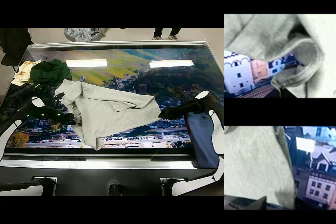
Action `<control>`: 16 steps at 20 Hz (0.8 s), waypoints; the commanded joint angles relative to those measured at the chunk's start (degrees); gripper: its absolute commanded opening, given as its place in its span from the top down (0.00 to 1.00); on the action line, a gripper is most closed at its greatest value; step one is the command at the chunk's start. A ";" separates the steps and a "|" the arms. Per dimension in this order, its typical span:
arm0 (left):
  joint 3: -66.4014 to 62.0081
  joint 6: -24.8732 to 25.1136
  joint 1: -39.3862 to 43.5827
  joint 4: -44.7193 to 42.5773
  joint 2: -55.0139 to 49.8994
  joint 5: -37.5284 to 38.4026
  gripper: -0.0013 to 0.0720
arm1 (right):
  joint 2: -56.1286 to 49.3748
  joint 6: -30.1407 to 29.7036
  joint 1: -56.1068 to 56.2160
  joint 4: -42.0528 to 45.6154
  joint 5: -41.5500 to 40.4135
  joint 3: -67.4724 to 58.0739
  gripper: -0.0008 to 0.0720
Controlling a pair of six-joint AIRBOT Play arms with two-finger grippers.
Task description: Fold the shirts.
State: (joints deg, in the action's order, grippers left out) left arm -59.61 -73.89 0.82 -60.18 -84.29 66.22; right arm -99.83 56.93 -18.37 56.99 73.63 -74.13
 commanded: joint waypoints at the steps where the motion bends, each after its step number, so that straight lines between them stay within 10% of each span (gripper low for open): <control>1: -0.31 0.46 -0.11 0.00 0.90 0.35 0.94 | -1.36 -0.15 1.84 -1.66 -1.49 0.24 0.81; 6: -12.50 -2.82 -1.97 -7.50 9.22 5.35 0.94 | 6.84 -7.19 1.73 -1.18 4.48 -10.05 0.93; 12: -55.41 -9.92 -2.56 -15.76 25.94 -3.56 0.94 | 39.26 -8.70 1.73 3.06 -24.06 -27.61 0.92; 16: -62.95 -12.31 -2.51 -15.23 34.82 -10.80 0.94 | 57.92 -11.50 1.73 11.80 -27.17 -28.15 0.92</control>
State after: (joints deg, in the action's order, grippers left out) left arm -115.35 -83.70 -1.67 -74.59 -55.88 60.90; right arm -54.50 46.63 -16.67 62.50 52.21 -100.27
